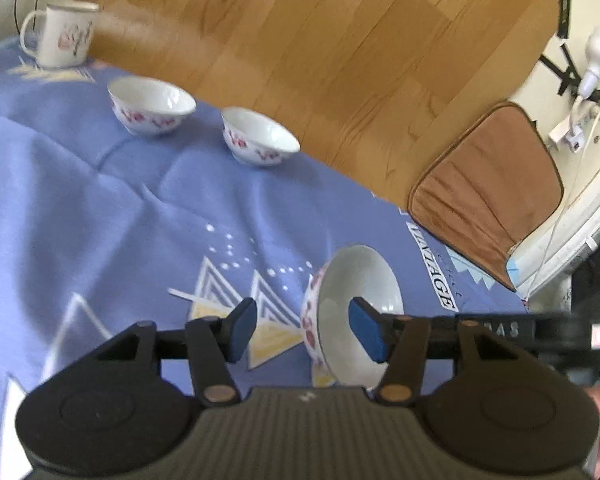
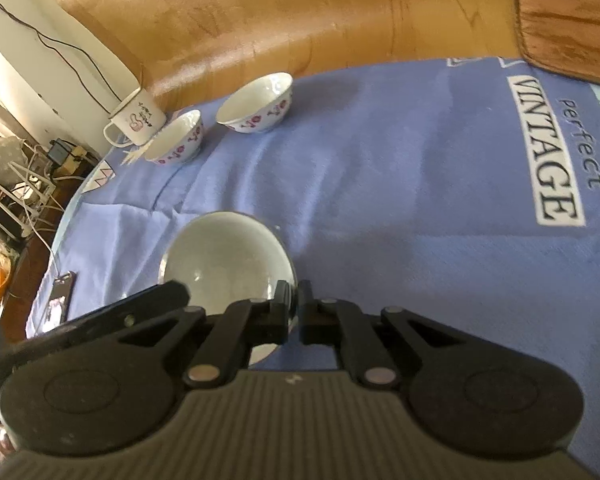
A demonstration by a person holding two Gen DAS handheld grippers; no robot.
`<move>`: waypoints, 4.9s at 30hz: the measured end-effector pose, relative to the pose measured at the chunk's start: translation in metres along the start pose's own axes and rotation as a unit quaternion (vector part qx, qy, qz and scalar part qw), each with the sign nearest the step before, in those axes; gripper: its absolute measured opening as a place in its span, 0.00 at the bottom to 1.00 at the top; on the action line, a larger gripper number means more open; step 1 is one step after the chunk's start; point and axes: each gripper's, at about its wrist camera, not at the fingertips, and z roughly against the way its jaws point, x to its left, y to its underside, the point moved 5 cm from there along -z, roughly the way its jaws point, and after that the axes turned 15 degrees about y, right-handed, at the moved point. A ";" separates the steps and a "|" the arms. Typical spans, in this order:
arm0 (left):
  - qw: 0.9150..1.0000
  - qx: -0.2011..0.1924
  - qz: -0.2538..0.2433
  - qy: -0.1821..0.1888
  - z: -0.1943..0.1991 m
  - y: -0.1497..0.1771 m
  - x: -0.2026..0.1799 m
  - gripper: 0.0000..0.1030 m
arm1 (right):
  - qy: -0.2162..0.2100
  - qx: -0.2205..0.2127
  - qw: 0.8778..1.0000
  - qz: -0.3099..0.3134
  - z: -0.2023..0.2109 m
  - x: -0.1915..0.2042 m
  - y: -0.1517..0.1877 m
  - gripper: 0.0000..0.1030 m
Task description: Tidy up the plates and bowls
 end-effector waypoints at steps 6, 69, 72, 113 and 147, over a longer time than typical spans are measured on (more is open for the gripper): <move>0.999 0.025 0.012 -0.025 -0.018 0.002 0.004 0.22 | -0.001 -0.011 1.000 0.003 -0.001 -0.001 0.000 0.07; 0.976 -0.074 -0.106 -0.178 0.016 -0.004 0.040 0.57 | 0.025 -0.139 0.989 0.049 0.001 0.035 0.029 0.33; 0.977 -0.078 -0.102 -0.172 0.019 -0.003 0.041 0.57 | 0.030 -0.145 0.988 0.038 -0.004 0.036 0.032 0.33; 0.977 -0.086 -0.112 -0.160 0.023 -0.004 0.038 0.61 | 0.019 -0.177 0.984 0.011 -0.019 0.028 0.041 0.37; 0.981 -0.110 -0.077 -0.140 0.031 -0.008 0.048 0.61 | 0.045 -0.147 0.988 0.032 -0.039 0.055 0.000 0.37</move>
